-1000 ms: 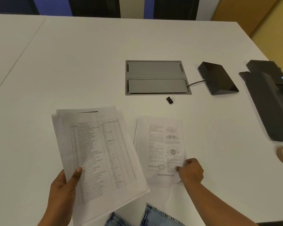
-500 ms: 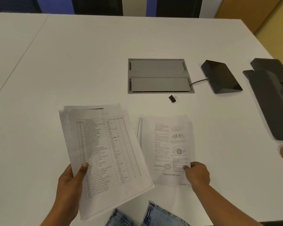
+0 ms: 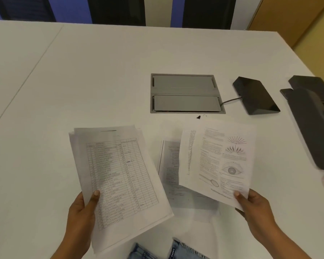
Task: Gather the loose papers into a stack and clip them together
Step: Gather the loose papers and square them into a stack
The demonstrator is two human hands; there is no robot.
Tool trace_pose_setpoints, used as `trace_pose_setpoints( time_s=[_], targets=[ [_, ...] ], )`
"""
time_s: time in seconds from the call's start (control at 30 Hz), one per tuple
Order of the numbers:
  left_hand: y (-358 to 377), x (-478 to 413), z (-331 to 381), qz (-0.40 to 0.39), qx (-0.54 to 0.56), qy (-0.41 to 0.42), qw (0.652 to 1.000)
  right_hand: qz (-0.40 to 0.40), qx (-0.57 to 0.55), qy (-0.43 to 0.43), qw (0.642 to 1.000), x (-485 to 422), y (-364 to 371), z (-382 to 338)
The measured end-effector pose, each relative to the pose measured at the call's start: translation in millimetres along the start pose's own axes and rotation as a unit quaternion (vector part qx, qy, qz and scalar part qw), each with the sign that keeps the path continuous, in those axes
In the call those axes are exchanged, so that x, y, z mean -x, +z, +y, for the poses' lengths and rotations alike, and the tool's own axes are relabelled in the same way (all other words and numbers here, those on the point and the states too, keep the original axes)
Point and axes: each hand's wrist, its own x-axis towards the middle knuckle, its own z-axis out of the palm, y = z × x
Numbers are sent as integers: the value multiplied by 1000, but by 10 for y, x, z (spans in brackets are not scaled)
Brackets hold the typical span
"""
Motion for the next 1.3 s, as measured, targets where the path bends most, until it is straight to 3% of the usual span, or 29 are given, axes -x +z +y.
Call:
trace_pose_setpoints(
  time_s=[0.23, 0.4, 0.63, 0.7, 0.8, 0.87, 1.17, 1.3],
  targets=[
    [271, 79, 47, -42, 18, -14, 999, -128, -20, -46, 991, 348, 420, -278],
    [464, 127, 115, -66, 46, -36, 996, -177, -20, -56, 982, 435, 779, -292],
    [443, 148, 218, -106, 78, -62, 989, -182, 118, -89, 972, 383, 975, -341],
    [449, 158, 245, -106, 80, -62, 989, -227, 125, -68, 963, 353, 996, -379],
    [473, 124, 206, -85, 66, -71, 992, -322, 39, 27, 946, 335, 1041, -469],
    [516, 99, 197, -77, 71, -101, 989, -350, 18, 43, 936, 345, 1075, -500],
    [681, -25, 380, -168, -45, 35, 984, -279, 53, -97, 954, 155, 1146, -583],
    [957, -49, 398, -174, -79, 77, 979, -217, 41, -157, 963, 89, 1231, -711]
  ],
)
